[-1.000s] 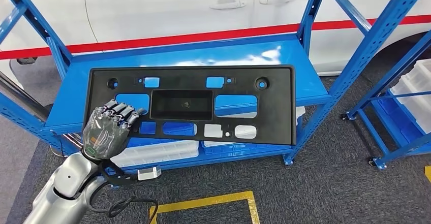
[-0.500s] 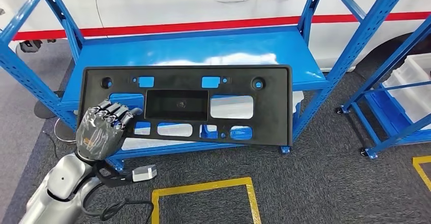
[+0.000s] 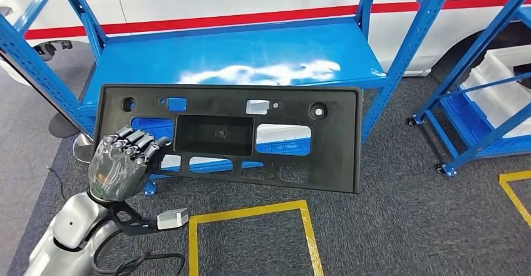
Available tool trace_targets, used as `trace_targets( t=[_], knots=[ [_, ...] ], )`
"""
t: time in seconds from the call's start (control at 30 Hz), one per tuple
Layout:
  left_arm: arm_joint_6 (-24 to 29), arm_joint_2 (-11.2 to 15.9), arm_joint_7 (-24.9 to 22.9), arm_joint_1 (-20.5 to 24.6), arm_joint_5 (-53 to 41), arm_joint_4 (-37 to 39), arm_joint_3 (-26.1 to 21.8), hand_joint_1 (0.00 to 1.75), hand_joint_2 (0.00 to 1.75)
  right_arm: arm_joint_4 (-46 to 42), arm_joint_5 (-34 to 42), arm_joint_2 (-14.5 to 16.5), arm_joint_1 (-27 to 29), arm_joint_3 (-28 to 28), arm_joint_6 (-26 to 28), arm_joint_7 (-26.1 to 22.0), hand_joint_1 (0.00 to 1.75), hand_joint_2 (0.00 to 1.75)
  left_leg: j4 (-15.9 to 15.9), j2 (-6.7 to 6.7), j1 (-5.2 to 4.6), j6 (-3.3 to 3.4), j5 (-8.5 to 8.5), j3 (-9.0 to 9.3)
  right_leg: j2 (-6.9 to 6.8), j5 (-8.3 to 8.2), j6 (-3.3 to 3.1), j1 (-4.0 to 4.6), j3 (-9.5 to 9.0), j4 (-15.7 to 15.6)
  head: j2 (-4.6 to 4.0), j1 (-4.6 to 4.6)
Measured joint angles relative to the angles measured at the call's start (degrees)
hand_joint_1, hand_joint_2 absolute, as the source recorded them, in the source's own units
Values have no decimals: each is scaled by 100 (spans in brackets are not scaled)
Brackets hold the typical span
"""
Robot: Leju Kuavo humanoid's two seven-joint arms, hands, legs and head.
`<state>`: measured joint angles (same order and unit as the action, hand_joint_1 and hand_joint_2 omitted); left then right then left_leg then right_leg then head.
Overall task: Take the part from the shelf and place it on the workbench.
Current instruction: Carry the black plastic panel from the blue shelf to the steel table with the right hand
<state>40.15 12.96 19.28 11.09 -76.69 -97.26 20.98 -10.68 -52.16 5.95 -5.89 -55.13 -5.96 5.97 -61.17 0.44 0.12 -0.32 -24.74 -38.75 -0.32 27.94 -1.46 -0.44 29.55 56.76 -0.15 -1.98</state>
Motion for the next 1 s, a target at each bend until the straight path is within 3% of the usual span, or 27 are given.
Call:
trace_targets(
  t=[0.07, 0.1, 0.13, 0.17, 0.23, 0.27, 0.33, 0.37, 0.43, 0.47, 0.5, 0.57, 0.6, 0.63, 0.67, 0.7, 0.77, 0.83, 0.87, 0.93, 0.97, 1.0],
  knots=[
    [0, -7, 87, -7, 39, 4, -63, 175, 175, 0, 10, 7, -24, -1, -2, 3, 0, 0, -661, -8, 32, -48, -630, -165, -15, -159, -44, -2, 199, 5, 0, 0],
    [0, -11, 136, -8, 71, 12, -102, 175, 175, -1, 11, 6, -33, -1, -7, 12, 0, 0, -1009, -8, 45, -71, -801, -208, -16, -237, -44, 0, 305, 13, 0, 1],
    [0, -15, 187, -10, 107, 24, -141, 175, 175, -1, 11, 6, -47, -1, -12, 27, 0, 0, -1264, -8, 55, -89, -824, -196, -17, -317, -38, 1, 417, 25, 0, 1],
    [0, -18, 240, -11, 145, 38, -180, 175, 175, -1, 11, 6, -67, -1, -16, 45, 0, 0, -1370, -7, 62, -102, -711, -116, -17, -393, -28, 0, 532, 43, 0, 0],
    [-1, -22, 330, -12, 197, 63, -255, 175, 175, -1, 12, 6, -110, -1, -20, 83, 0, 0, -1036, -7, 68, -107, -380, 316, -15, -531, 11, -8, 752, 96, 0, 0],
    [-1, -25, 377, -8, 217, 72, -291, 175, 175, -4, 13, 6, -132, -2, -20, 100, 0, 0, -626, -8, 62, -97, -372, 655, -11, -588, 39, -6, 844, 132, 0, -1],
    [-1, -38, 477, -6, 264, 83, -355, 175, 175, -10, 22, 6, -167, -4, -26, 115, 0, 0, 154, -19, 39, -45, -570, 1191, -9, -695, 106, 3, 943, 185, 0, 1],
    [-1, -48, 526, -7, 282, 89, -384, 175, 175, -13, 32, 4, -180, -8, -28, 109, 0, 0, 362, -24, 21, -9, -668, 1301, -11, -752, 143, 7, 955, 183, 0, 1],
    [-2, -86, 604, -12, 294, 118, -438, 175, 175, -15, 60, -11, -189, -24, -28, 89, 0, 0, 416, -9, 14, 83, -598, 1242, -8, -842, 219, -4, 969, 152, 0, 2],
    [-3, -116, 640, -8, 294, 138, -465, 175, 175, -15, 73, -24, -191, -36, -25, 85, 0, 0, 419, 4, 20, 139, -529, 1181, 1, -755, 251, -13, 1010, 196, 0, 2],
    [-3, -150, 682, -7, 298, 162, -494, 175, 175, -16, 84, -35, -188, -49, -21, 86, 0, 0, 430, 16, 30, 193, -445, 1105, 10, -543, 279, -21, 1072, 338, 0, 2],
    [-4, -216, 782, -12, 320, 204, -555, 175, 175, -16, 100, -45, -171, -72, -13, 97, 0, 0, 426, 26, 29, 261, -281, 926, 21, 102, 316, -32, 1248, 939, 0, 3],
    [-4, -243, 835, -24, 332, 224, -593, 175, 175, -16, 108, -46, -155, -80, -9, 102, 0, 0, 418, 25, 20, 271, -200, 828, 21, 339, 330, -33, 1317, 1317, 0, 2],
    [-4, -270, 877, -43, 340, 243, -631, 175, 175, -16, 115, -49, -137, -86, -7, 102, 0, 0, 410, 23, 10, 272, -124, 727, 21, 428, 339, -33, 1345, 1630, 0, 2],
    [-4, -292, 909, -68, 344, 262, -666, 175, 175, -16, 124, -51, -120, -92, -10, 93, 0, 0, 397, 23, -2, 267, -54, 622, 22, 380, 337, -32, 1306, 1808, 0, 2],
    [-4, -314, 937, -93, 346, 283, -704, 175, 175, -16, 133, -54, -108, -97, -20, 76, 0, 0, 381, 24, -12, 258, 10, 518, 22, 232, 322, -29, 1170, 1793, 0, 2],
    [-4, -357, 987, -136, 349, 312, -783, 175, 175, -17, 150, -64, -96, -104, -71, 21, 0, 0, 338, 26, -26, 234, 121, 346, 29, 24, 244, -5, 596, 1186, 0, 1],
    [-4, -398, 1024, -166, 359, 325, -870, 175, 175, -21, 158, -81, -94, -109, -124, -30, 0, 0, 307, 33, -35, 189, 216, 251, 35, 134, 154, 39, -2, 358, 0, 1],
    [-3, -413, 1035, -175, 364, 332, -903, 175, 175, -22, 162, -88, -95, -112, -140, -46, 0, 0, 307, 39, -29, 157, 265, 232, 36, 208, 121, 63, -149, 117, 0, 1],
    [-2, -438, 1049, -195, 375, 349, -953, 175, 175, -21, 173, -88, -91, -124, -180, -81, 0, 0, 331, 40, -17, 87, 357, 210, 23, 154, 67, 71, -150, -6, 0, 2],
    [-2, -450, 1054, -211, 378, 357, -968, 175, 175, -19, 180, -85, -92, -131, -204, -96, 0, 0, 304, 27, -12, 55, 314, 182, 8, 86, 23, 59, -114, -36, 0, 1],
    [-2, -458, 1058, -230, 380, 364, -986, 175, 175, -18, 185, -84, -93, -138, -226, -108, 0, 0, 190, 12, -8, 24, 151, 129, -7, 4, -24, 42, -56, -62, 0, 1]
  ],
)
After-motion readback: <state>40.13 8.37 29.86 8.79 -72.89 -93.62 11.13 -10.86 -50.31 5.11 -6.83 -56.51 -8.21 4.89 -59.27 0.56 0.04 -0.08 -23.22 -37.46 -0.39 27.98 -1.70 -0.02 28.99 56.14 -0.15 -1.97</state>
